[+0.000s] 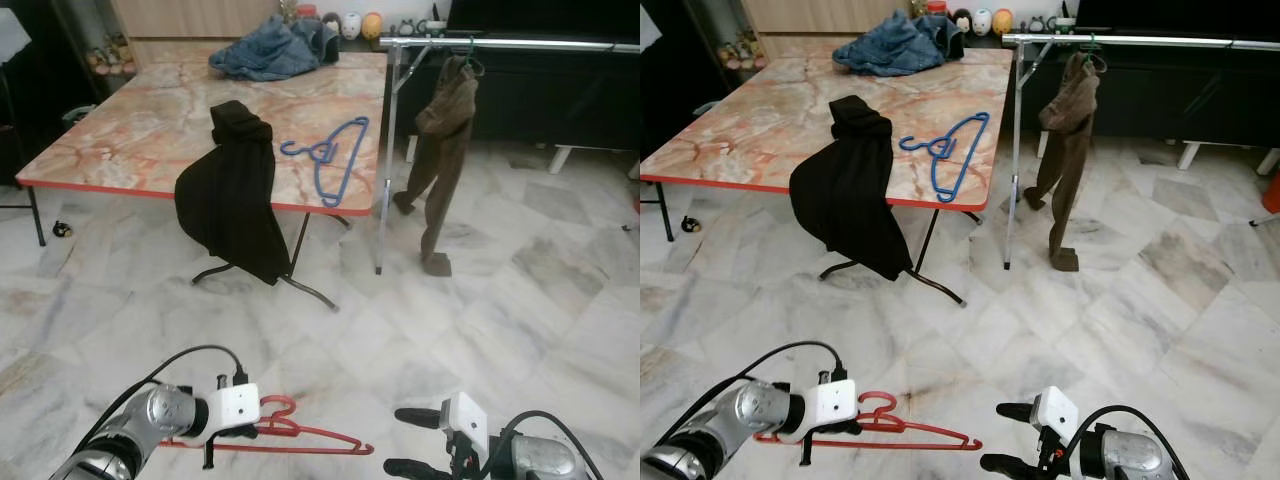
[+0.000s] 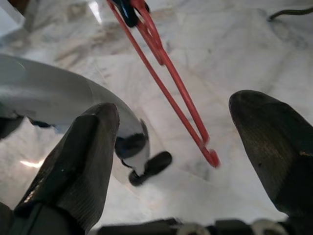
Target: Hang hanger
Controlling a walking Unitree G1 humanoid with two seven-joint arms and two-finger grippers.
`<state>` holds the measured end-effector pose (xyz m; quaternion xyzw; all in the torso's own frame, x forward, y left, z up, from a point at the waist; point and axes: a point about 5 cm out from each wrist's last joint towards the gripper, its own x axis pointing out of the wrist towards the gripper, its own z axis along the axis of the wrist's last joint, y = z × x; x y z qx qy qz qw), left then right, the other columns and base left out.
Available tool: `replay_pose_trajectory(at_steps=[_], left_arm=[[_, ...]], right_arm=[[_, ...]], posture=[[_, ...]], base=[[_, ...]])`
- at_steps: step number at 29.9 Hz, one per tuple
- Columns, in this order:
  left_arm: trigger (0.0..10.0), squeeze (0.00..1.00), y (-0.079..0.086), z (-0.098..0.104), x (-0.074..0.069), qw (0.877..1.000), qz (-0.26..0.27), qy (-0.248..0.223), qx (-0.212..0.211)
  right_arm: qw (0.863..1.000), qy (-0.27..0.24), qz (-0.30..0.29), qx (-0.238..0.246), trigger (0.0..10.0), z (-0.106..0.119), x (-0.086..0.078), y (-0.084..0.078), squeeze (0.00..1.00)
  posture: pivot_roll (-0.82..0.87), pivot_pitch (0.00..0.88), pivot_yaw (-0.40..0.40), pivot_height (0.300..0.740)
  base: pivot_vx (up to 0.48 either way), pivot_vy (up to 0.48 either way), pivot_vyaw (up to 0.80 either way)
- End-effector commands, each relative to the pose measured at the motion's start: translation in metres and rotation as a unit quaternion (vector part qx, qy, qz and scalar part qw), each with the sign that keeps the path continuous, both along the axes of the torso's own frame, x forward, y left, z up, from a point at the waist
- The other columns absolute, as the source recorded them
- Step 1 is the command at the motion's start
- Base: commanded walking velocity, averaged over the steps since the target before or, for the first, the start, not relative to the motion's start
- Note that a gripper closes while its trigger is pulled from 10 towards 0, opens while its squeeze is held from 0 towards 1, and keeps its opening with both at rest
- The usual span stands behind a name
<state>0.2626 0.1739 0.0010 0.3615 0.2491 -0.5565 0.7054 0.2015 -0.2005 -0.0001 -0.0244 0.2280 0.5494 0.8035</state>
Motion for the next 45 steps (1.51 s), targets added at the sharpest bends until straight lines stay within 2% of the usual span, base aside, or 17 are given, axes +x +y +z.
replay_pose_trajectory(at_steps=[1,6,8,13,19,25,29,36,38,45], left_arm=[[10.0,0.00,0.000,0.005,0.003,1.000,-0.015,-0.003,-0.001],[10.0,0.00,-0.002,0.010,0.003,0.999,-0.039,0.017,-0.008],[10.0,0.00,-0.002,0.013,0.001,0.998,-0.052,0.041,-0.019],[10.0,0.00,-0.005,0.022,0.003,0.995,-0.072,0.060,-0.037],[10.0,0.00,-0.015,0.038,0.009,0.992,-0.098,0.046,-0.060],[10.0,0.00,-0.024,0.051,0.014,0.991,-0.104,0.030,-0.077],[10.0,0.00,-0.027,0.051,0.012,0.991,-0.099,0.033,-0.087],[10.0,0.00,-0.032,0.056,0.008,0.988,-0.115,0.045,-0.091],[10.0,0.00,-0.032,0.058,0.007,0.988,-0.115,0.049,-0.089],[10.0,0.00,-0.033,0.061,0.002,0.986,-0.132,0.063,-0.080]], right_arm=[[1.000,0.011,0.004,0.014,10.0,0.000,-0.003,0.004,0.00],[0.999,0.018,0.024,0.016,10.0,0.002,-0.007,0.010,0.00],[1.000,0.014,0.021,0.017,10.0,0.005,-0.003,0.010,0.00],[0.999,-0.002,0.037,0.024,10.0,0.017,0.001,0.014,0.00],[0.998,-0.026,0.054,0.025,10.0,0.029,0.005,0.020,0.00],[0.994,-0.009,0.107,0.029,10.0,0.043,-0.005,0.025,0.00],[0.996,-0.042,0.077,0.014,10.0,0.042,0.000,0.025,0.00],[0.997,-0.064,0.043,0.001,10.0,0.039,0.007,0.027,0.00],[0.996,-0.085,0.024,-0.005,10.0,0.042,0.014,0.028,0.00],[0.996,-0.090,0.023,-0.003,10.0,0.040,0.019,0.032,0.00]], posture=[[-0.01,0.019,0.033,0.740],[-0.01,0.013,0.029,0.740],[-0.01,0.010,0.029,0.740],[-0.01,0.018,0.029,0.740],[-0.01,0.026,0.032,0.740],[-0.01,0.036,0.032,0.740],[-0.02,0.038,0.033,0.740],[-0.01,0.040,0.031,0.740],[-0.01,0.042,0.030,0.740],[-0.01,0.042,0.029,0.740]], base=[[0.000,0.000,0.00],[0.000,0.000,0.00],[0.000,0.000,0.00],[0.000,0.000,0.00],[0.000,0.000,0.00],[0.000,0.000,0.00],[0.000,0.000,0.00],[0.000,0.000,0.00],[0.000,0.000,0.00],[0.000,0.000,0.00]])
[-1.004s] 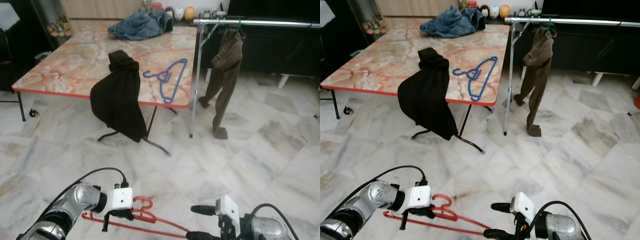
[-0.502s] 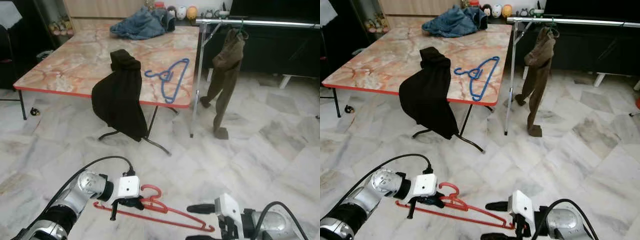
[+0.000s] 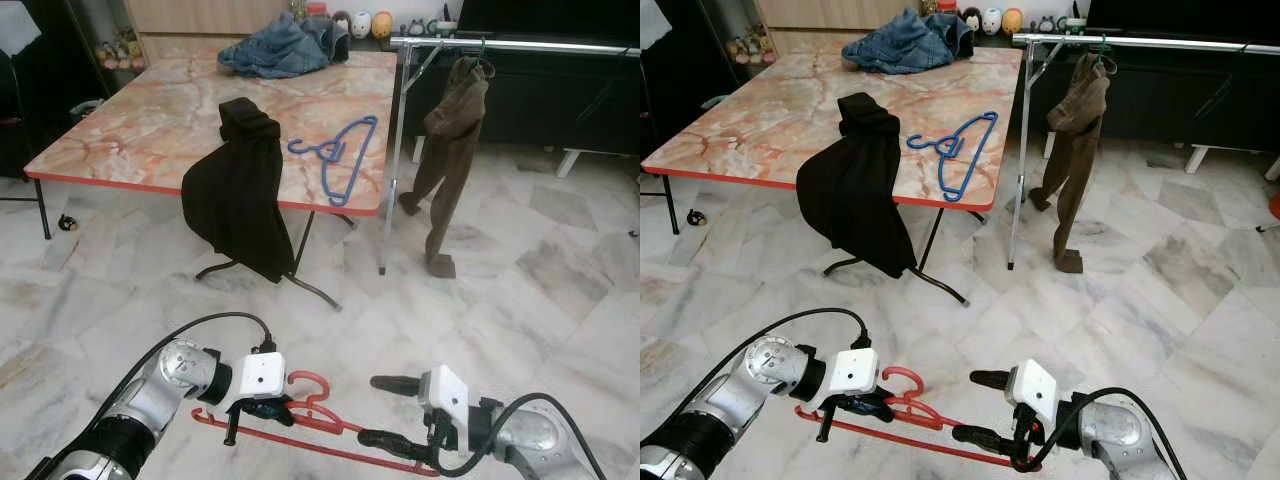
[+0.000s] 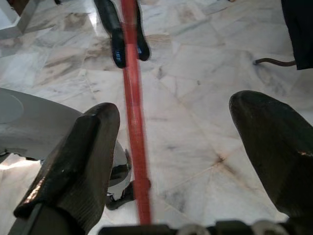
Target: Hang hanger
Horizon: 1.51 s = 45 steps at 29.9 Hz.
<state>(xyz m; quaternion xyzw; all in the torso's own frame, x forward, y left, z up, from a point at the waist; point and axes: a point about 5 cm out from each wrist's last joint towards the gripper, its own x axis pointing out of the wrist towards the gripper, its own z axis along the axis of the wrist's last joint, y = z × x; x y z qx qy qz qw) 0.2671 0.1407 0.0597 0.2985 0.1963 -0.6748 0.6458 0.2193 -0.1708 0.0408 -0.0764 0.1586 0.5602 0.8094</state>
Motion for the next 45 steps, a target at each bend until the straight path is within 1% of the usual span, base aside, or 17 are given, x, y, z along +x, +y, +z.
replay_pose_trajectory(at_steps=[1,7,9,10,11,18,20,24,31,32,34,35,37,38,40,42,45], left_arm=[[10.0,0.00,0.000,0.003,-0.003,1.000,-0.015,0.008,0.003],[10.0,0.00,0.000,0.008,-0.006,0.999,-0.027,0.014,0.009],[10.0,0.00,0.000,0.008,-0.007,0.999,-0.028,0.013,0.010],[10.0,0.00,0.000,0.009,-0.007,0.999,-0.029,0.010,0.012],[10.0,0.00,0.000,0.010,-0.007,0.999,-0.029,0.009,0.012],[10.0,0.00,-0.003,0.011,-0.008,0.999,-0.030,0.011,0.015],[10.0,0.00,-0.004,0.013,-0.007,0.999,-0.031,0.008,0.017],[10.0,0.00,-0.003,0.015,-0.005,1.000,-0.026,0.000,0.016],[10.0,0.00,-0.004,0.013,-0.004,1.000,-0.014,0.003,0.009],[10.0,0.00,-0.003,0.010,-0.003,1.000,-0.005,0.005,0.008],[10.0,0.00,0.006,-0.002,0.003,0.999,0.052,-0.004,0.001],[10.0,0.00,0.007,-0.003,0.004,0.998,0.060,-0.006,0.001],[10.0,0.00,0.011,-0.010,0.009,0.994,0.108,-0.029,-0.004],[10.0,0.00,0.017,-0.019,0.014,0.984,0.170,-0.058,-0.002],[10.0,0.00,0.022,-0.027,0.017,0.970,0.228,-0.084,-0.002],[10.0,0.00,0.029,-0.038,0.016,0.950,0.303,-0.080,-0.004],[10.0,0.00,0.032,-0.051,0.011,0.932,0.354,-0.072,-0.006]], right_arm=[[1.000,-0.002,0.007,-0.002,10.0,-0.002,0.002,0.003,0.00],[0.999,0.029,0.037,0.018,10.0,-0.003,-0.003,0.010,0.00],[0.997,0.042,0.058,0.018,10.0,-0.003,-0.007,0.010,0.00],[0.995,0.052,0.085,0.020,10.0,0.001,-0.012,0.011,0.00],[0.995,0.049,0.089,0.021,10.0,0.004,-0.012,0.012,0.00],[0.996,0.032,0.087,0.016,10.0,0.003,-0.010,0.014,0.00],[0.997,0.016,0.076,0.018,10.0,0.006,-0.006,0.017,0.00],[0.997,0.013,0.071,0.025,10.0,0.010,-0.004,0.018,0.00],[0.997,0.017,0.071,0.026,10.0,0.006,-0.007,0.020,0.00],[0.997,0.017,0.068,0.024,10.0,0.005,-0.007,0.019,0.00],[0.999,0.018,0.045,0.020,10.0,0.000,-0.005,0.018,0.00],[0.999,0.018,0.043,0.020,10.0,0.000,-0.005,0.017,0.00],[0.999,0.015,0.026,0.018,10.0,-0.003,-0.003,0.016,0.00],[1.000,0.010,0.004,0.015,10.0,-0.006,-0.001,0.015,0.00],[1.000,0.008,-0.014,0.013,10.0,-0.010,0.001,0.014,0.00],[0.999,0.012,-0.032,0.014,10.0,-0.014,0.002,0.014,0.00],[0.998,0.017,-0.050,0.021,10.0,-0.019,0.001,0.015,0.00]], posture=[[-0.01,0.042,0.028,0.740],[0.00,0.042,0.026,0.740],[0.00,0.042,0.025,0.740],[0.00,0.043,0.024,0.740],[0.00,0.042,0.023,0.740],[-0.01,0.043,0.025,0.740],[0.00,0.043,0.025,0.740],[0.00,0.041,0.025,0.740],[-0.01,0.040,0.026,0.740],[-0.01,0.040,0.026,0.740],[0.00,0.040,0.028,0.740],[0.00,0.040,0.028,0.740],[0.00,0.039,0.030,0.740],[0.00,0.039,0.030,0.740],[0.00,0.037,0.032,0.740],[0.00,0.033,0.033,0.740],[0.00,0.029,0.032,0.740]], base=[[0.000,0.000,0.00],[0.000,0.000,0.00],[0.000,0.000,0.00],[0.000,0.000,0.00],[0.000,0.000,0.00],[0.000,0.000,0.00],[0.000,0.000,0.00],[0.000,0.000,0.00],[0.000,0.000,0.00],[0.000,0.000,0.00],[0.000,0.000,0.00],[0.000,0.000,0.00],[0.000,0.000,0.00],[0.000,0.000,0.00],[0.000,0.000,0.00],[0.000,0.000,0.00],[0.000,0.000,0.00]])
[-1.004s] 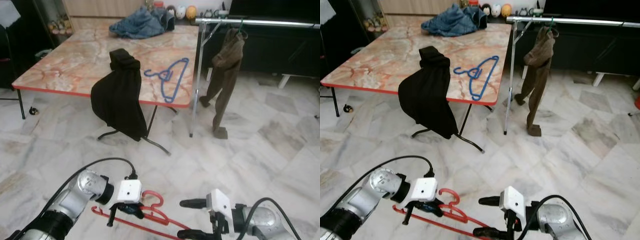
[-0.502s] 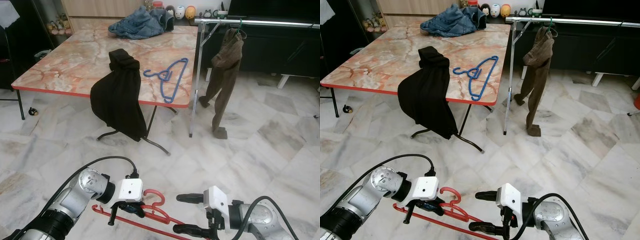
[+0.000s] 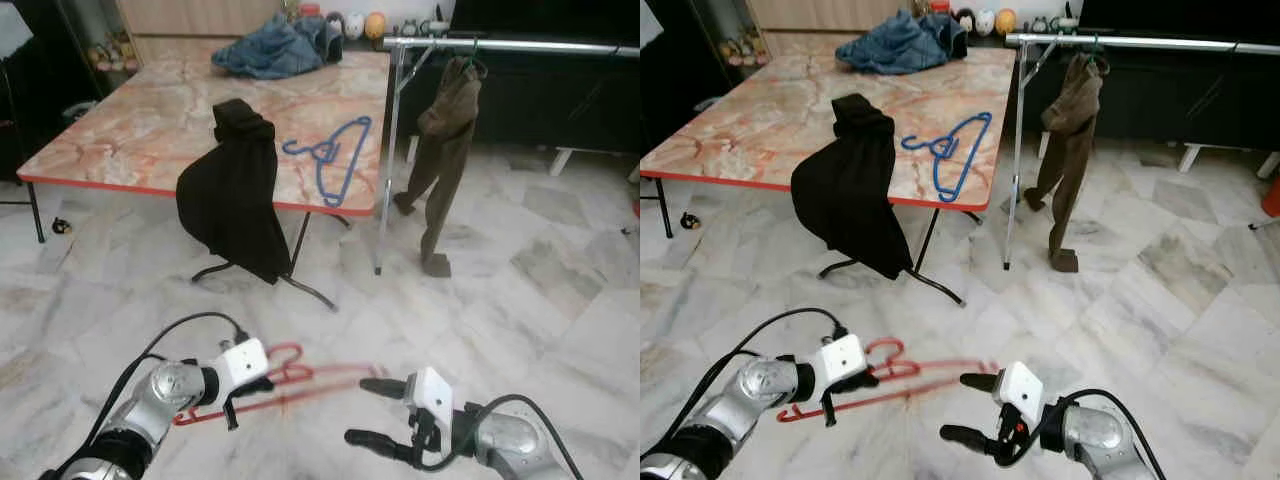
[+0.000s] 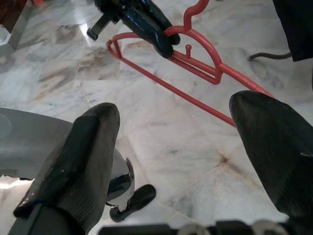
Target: Hang hanger
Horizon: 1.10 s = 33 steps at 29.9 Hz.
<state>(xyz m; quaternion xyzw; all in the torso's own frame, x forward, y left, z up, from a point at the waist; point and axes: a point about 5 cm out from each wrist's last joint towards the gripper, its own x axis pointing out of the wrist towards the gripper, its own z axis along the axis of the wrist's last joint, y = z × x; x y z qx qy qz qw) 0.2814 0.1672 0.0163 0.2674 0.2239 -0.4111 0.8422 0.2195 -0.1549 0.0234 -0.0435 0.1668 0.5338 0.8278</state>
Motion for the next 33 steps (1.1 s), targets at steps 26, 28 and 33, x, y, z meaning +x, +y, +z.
replay_pose_trajectory(at_steps=[26,28,33], left_arm=[[10.0,0.00,0.037,-0.071,-0.056,0.954,0.277,0.103,0.052],[10.0,0.00,0.038,-0.071,-0.057,0.952,0.282,0.103,0.055],[10.0,0.00,0.041,-0.071,-0.056,0.944,0.310,0.104,0.049]], right_arm=[[0.942,0.073,-0.327,-0.013,10.0,-0.064,-0.010,-0.026,0.00],[0.938,0.074,-0.339,-0.014,10.0,-0.065,-0.010,-0.026,0.00],[0.911,0.069,-0.403,-0.042,10.0,-0.069,-0.011,-0.036,0.00]], posture=[[-0.03,0.000,0.094,0.740],[-0.03,0.000,0.091,0.740],[-0.03,0.000,0.092,0.740]], base=[[0.000,0.000,0.00],[0.000,0.000,0.00],[0.000,0.000,0.00]])
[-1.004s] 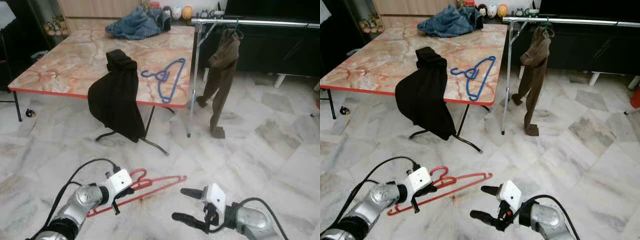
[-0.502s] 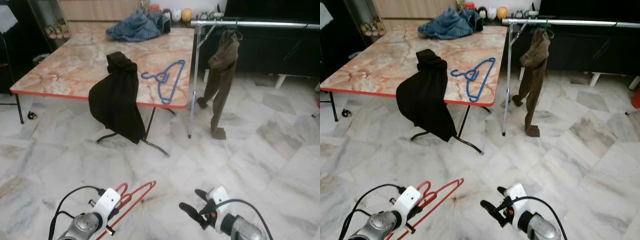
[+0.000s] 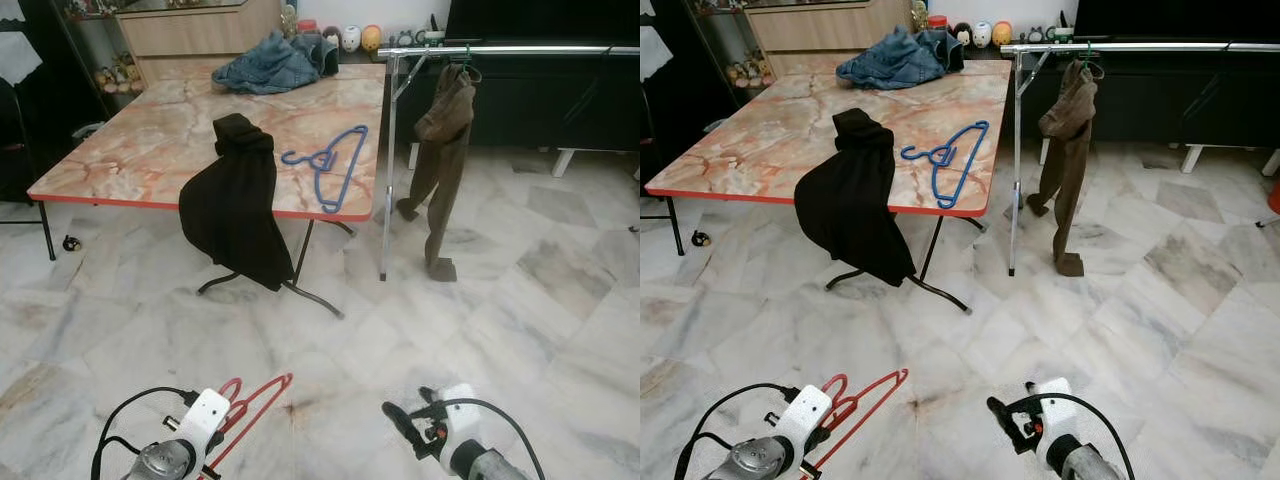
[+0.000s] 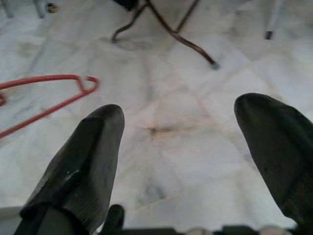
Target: Hang hanger
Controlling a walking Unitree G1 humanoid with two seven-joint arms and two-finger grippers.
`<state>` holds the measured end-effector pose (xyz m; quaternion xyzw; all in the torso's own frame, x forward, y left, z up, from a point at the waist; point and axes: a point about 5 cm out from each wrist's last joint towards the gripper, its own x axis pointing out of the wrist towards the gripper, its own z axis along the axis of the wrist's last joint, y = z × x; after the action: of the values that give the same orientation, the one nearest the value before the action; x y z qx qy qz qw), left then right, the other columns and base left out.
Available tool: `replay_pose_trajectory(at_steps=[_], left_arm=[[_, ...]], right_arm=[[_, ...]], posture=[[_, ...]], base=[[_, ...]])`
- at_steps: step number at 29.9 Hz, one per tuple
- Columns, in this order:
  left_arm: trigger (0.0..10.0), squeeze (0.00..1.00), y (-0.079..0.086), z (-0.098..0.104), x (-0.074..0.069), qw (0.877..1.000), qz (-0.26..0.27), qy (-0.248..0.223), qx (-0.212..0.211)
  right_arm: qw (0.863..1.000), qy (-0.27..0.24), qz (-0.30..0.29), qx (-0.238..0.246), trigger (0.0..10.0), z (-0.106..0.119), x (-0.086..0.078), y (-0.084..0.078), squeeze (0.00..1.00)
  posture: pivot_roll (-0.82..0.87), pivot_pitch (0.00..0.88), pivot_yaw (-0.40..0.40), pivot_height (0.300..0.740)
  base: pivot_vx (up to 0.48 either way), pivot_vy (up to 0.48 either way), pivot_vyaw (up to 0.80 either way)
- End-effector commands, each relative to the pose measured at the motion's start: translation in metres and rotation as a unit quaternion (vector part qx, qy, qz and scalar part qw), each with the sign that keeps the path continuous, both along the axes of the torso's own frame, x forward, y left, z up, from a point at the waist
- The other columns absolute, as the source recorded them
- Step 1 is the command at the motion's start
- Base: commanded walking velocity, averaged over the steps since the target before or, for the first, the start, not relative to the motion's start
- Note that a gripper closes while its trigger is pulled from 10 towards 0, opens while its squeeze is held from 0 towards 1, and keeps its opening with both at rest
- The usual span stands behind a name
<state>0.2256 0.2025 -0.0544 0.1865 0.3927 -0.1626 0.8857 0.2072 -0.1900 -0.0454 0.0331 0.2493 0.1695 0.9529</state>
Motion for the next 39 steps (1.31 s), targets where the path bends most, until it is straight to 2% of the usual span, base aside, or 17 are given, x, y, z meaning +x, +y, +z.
replay_pose_trajectory(at_steps=[1,5,9,12,15,18,19,20,22,25,27,30,32,33,35,38,39], left_arm=[[10.0,0.00,0.005,0.000,0.000,1.000,0.019,0.005,0.005],[10.0,0.00,0.008,-0.006,-0.009,0.999,0.039,0.019,0.019],[10.0,0.00,0.014,-0.011,-0.018,0.997,0.072,0.029,0.020],[10.0,0.00,0.019,-0.016,-0.029,0.990,0.138,0.043,0.005],[10.0,0.00,0.017,-0.020,-0.034,0.988,0.142,0.052,0.005],[10.0,0.00,0.016,-0.024,-0.042,0.987,0.150,0.062,0.004],[10.0,0.00,0.016,-0.024,-0.042,0.987,0.150,0.062,0.004],[10.0,0.00,0.018,-0.027,-0.048,0.984,0.168,0.067,0.003],[10.0,0.00,0.020,-0.028,-0.052,0.982,0.174,0.071,0.005],[10.0,0.00,0.024,-0.030,-0.057,0.981,0.181,0.075,0.013],[10.0,0.00,0.035,-0.028,-0.059,0.976,0.204,0.066,0.026],[10.0,0.00,0.047,-0.023,-0.057,0.979,0.195,0.049,0.043],[10.0,0.00,0.054,-0.016,-0.050,0.982,0.179,0.025,0.052],[10.0,0.00,0.054,-0.016,-0.050,0.982,0.179,0.025,0.052],[10.0,0.00,0.056,0.003,-0.020,0.989,0.128,-0.048,0.056],[10.0,0.00,0.053,0.031,0.014,0.988,0.076,-0.131,0.039],[10.0,0.00,0.051,0.039,0.022,0.986,0.054,-0.152,0.038]], right_arm=[[1.000,0.000,-0.028,-0.011,10.0,-0.001,0.001,-0.002,0.00],[0.992,0.015,-0.121,-0.015,10.0,-0.007,-0.005,-0.013,0.00],[0.987,0.038,-0.156,-0.015,10.0,-0.015,-0.016,-0.015,0.00],[0.968,0.094,-0.231,-0.016,10.0,-0.029,-0.038,-0.023,0.00],[0.962,0.117,-0.248,-0.017,10.0,-0.034,-0.046,-0.025,0.00],[0.947,0.146,-0.287,-0.008,10.0,-0.040,-0.058,-0.026,0.00],[0.947,0.146,-0.287,-0.008,10.0,-0.040,-0.058,-0.026,0.00],[0.937,0.172,-0.304,-0.013,10.0,-0.046,-0.071,-0.027,0.00],[0.934,0.186,-0.303,-0.020,10.0,-0.049,-0.078,-0.026,0.00],[0.935,0.196,-0.292,-0.028,10.0,-0.051,-0.082,-0.026,0.00],[0.931,0.188,-0.310,-0.039,10.0,-0.048,-0.078,-0.035,0.00],[0.930,0.167,-0.324,-0.051,10.0,-0.043,-0.074,-0.046,0.00],[0.932,0.142,-0.325,-0.073,10.0,-0.037,-0.070,-0.058,0.00],[0.932,0.142,-0.325,-0.073,10.0,-0.037,-0.070,-0.058,0.00],[0.942,0.094,-0.306,-0.100,10.0,-0.027,-0.061,-0.065,0.00],[0.953,0.036,-0.273,-0.124,10.0,-0.016,-0.055,-0.071,0.00],[0.957,0.012,-0.254,-0.138,10.0,-0.011,-0.053,-0.072,0.00]], posture=[[-0.03,0.000,0.092,0.740],[-0.04,0.000,0.089,0.740],[-0.05,0.000,0.079,0.740],[-0.06,0.000,0.073,0.740],[-0.06,0.000,0.070,0.740],[-0.05,0.000,0.057,0.740],[-0.05,0.000,0.057,0.740],[-0.03,0.000,0.048,0.740],[-0.02,0.000,0.046,0.740],[0.00,0.000,0.038,0.740],[-0.01,0.000,0.045,0.740],[-0.01,0.000,0.052,0.740],[-0.01,0.000,0.055,0.740],[-0.01,0.000,0.055,0.740],[-0.01,0.000,0.055,0.740],[-0.02,0.000,0.053,0.740],[-0.02,0.000,0.052,0.740]], base=[[0.000,0.000,0.00],[0.000,0.000,0.00],[0.000,0.000,0.00],[0.000,0.000,0.00],[0.000,0.000,0.00],[0.000,0.000,0.00],[0.000,0.000,0.00],[0.000,0.000,0.00],[0.000,0.000,0.00],[0.000,0.000,0.00],[0.000,0.000,0.00],[0.000,0.000,0.00],[0.000,0.000,0.00],[0.000,0.000,0.00],[0.000,0.000,0.00],[0.000,0.000,0.00],[0.000,0.000,0.00]])
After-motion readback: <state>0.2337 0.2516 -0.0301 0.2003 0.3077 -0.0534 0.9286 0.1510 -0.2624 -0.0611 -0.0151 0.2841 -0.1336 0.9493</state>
